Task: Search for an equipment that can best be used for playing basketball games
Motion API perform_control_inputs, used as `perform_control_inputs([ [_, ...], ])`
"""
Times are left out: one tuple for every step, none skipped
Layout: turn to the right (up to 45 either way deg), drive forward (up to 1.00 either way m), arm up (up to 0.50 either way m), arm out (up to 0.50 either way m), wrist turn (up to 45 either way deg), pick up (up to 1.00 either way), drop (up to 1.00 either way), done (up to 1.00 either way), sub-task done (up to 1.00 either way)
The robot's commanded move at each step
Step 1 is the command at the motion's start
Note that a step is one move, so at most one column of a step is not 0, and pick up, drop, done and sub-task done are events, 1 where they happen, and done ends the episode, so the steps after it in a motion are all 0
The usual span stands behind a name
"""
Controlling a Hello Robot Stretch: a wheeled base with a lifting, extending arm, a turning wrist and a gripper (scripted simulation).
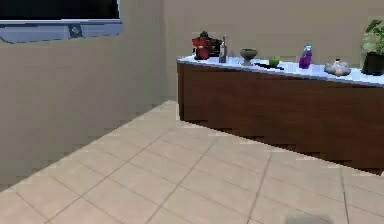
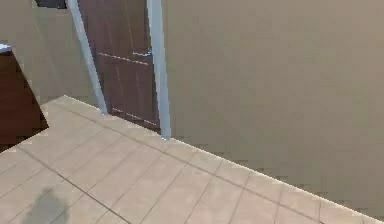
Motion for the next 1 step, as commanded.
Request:
perform_control_inputs([
  [-45.0, 0.00, 0.00, 0.00, 0.0, 0.00, 0.00, 0.00, 0.00],
])
